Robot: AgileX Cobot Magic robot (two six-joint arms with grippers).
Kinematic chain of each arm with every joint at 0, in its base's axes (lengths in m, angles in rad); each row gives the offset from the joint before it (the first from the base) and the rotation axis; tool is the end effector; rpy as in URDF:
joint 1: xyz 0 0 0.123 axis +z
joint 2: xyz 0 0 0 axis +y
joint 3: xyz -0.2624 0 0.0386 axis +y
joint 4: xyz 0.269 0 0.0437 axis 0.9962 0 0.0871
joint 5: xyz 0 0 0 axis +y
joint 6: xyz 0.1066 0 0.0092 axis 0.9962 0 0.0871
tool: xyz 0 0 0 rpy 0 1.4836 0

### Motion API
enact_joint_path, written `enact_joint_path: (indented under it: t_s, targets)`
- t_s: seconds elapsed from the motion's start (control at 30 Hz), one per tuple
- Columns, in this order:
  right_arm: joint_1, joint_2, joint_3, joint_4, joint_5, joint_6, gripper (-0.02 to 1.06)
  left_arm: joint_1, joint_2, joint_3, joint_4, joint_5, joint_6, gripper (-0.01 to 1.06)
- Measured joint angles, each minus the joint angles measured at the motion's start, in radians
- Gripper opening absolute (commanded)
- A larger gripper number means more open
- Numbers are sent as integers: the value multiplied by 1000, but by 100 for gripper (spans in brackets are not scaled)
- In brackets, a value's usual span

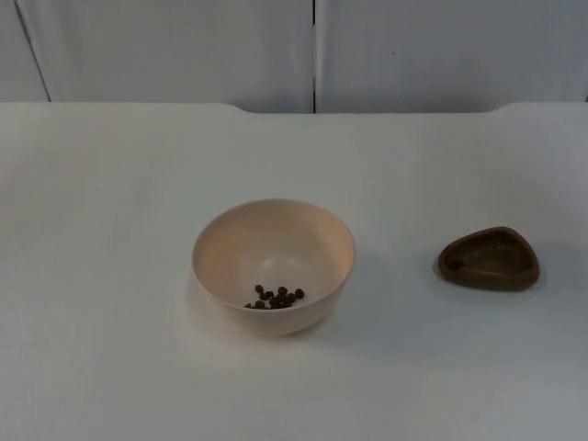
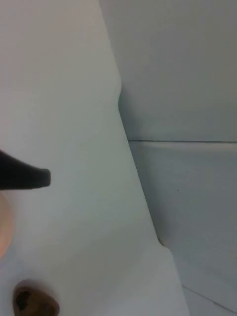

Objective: Pick up the bowl with the left hand and pour the coffee beans from the cup into the bowl with the right hand.

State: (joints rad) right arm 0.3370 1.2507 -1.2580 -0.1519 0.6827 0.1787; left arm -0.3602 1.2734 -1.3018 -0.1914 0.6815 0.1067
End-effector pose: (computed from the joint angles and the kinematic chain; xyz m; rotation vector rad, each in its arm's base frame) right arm 0.2975 0.0934 0.3712 -0.2417 2.1395 0.1280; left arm 0.2929 -0.1240 0.3803 0.4096 2.1056 -0.3645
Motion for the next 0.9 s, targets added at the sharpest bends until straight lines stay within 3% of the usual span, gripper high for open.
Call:
enact_joint_path:
  t_s: [0.2, 0.67, 0.9]
  targets:
    - [0, -90, 91, 1, -1, 0, 74, 0, -53, 38, 0, 9, 0, 73]
    - [0, -401, 413, 1, -19, 0, 74, 0, -272, 437, -38, -136, 1, 73]
    - [0, -586, 559, 29, -17, -3, 74, 0, -404, 556, -47, -146, 1, 73]
